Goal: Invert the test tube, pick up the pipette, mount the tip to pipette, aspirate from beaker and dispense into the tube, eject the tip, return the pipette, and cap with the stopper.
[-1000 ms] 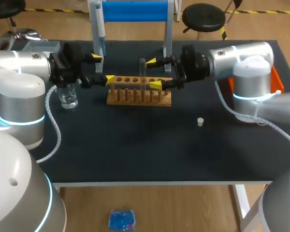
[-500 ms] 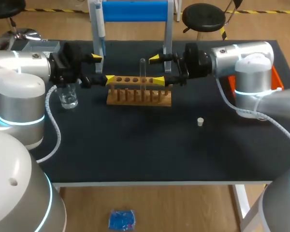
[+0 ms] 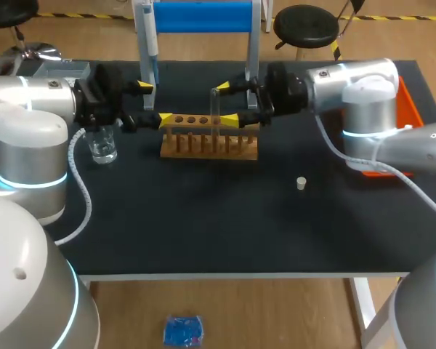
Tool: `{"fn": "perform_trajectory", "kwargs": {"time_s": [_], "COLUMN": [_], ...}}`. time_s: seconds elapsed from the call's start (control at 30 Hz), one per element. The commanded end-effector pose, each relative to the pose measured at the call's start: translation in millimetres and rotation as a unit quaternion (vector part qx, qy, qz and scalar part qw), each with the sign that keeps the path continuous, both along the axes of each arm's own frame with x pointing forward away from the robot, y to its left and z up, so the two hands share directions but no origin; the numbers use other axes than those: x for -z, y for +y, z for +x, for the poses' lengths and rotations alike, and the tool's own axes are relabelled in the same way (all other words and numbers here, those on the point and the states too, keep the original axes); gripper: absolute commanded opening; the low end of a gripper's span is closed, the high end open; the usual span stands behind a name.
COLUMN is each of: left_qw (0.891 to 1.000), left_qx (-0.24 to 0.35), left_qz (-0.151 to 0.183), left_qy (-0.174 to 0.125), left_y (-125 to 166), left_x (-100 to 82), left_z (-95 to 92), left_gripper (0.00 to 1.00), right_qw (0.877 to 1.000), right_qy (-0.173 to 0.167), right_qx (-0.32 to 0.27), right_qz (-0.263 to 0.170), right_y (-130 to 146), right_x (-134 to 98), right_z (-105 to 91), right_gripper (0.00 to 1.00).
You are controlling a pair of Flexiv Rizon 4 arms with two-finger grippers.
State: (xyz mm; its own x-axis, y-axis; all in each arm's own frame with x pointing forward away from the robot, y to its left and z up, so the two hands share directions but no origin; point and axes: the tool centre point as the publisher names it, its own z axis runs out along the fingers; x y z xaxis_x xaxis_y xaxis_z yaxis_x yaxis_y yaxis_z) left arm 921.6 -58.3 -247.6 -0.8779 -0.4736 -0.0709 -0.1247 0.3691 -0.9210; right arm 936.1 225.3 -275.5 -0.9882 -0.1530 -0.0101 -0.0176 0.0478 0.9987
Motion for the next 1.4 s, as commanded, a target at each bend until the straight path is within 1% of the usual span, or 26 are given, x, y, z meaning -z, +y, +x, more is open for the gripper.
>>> {"fn": "perform_trajectory", "kwargs": {"time_s": [0.03,0.37,0.47,0.53,0.6,0.63,0.67,1.1,1.4], "left_qw": [1.000,1.000,1.000,1.000,1.000,1.000,1.000,1.000,1.000], "left_qx": [0.002,0.002,0.002,0.002,0.002,0.002,0.002,0.002,0.002], "left_qz": [-0.001,-0.001,-0.001,-0.001,-0.001,-0.001,-0.001,-0.001,-0.001], "left_qy": [0.000,0.000,0.000,0.000,0.000,0.000,0.000,0.000,0.000], "left_y": [1,1,1,1,1,1,1,1,1], "left_x": [0.5,0.5,0.5,0.5,0.5,0.5,0.5,0.5,0.5], "left_z": [0.5,0.5,0.5,0.5,0.5,0.5,0.5,0.5,0.5], "left_gripper": [1.00,1.00,1.00,1.00,1.00,1.00,1.00,1.00,1.00], "right_qw": [1.000,1.000,1.000,1.000,1.000,1.000,1.000,1.000,1.000], "right_qy": [0.003,0.013,0.016,0.017,0.019,0.019,0.019,0.016,0.012], "right_qx": [-0.006,-0.006,-0.005,-0.005,-0.003,-0.003,-0.002,0.003,0.004], "right_qz": [0.005,0.017,0.020,0.021,0.022,0.022,0.022,0.013,0.016], "right_y": [6,18,20,22,22,22,22,20,18], "right_x": [5,6,7,7,8,8,8,9,-2], "right_z": [6.8,7.4,6.8,6.6,7.0,7.1,7.1,8.8,8.8], "right_gripper": [1.00,1.00,0.71,0.45,0.22,0.04,0.00,0.00,0.00]}}
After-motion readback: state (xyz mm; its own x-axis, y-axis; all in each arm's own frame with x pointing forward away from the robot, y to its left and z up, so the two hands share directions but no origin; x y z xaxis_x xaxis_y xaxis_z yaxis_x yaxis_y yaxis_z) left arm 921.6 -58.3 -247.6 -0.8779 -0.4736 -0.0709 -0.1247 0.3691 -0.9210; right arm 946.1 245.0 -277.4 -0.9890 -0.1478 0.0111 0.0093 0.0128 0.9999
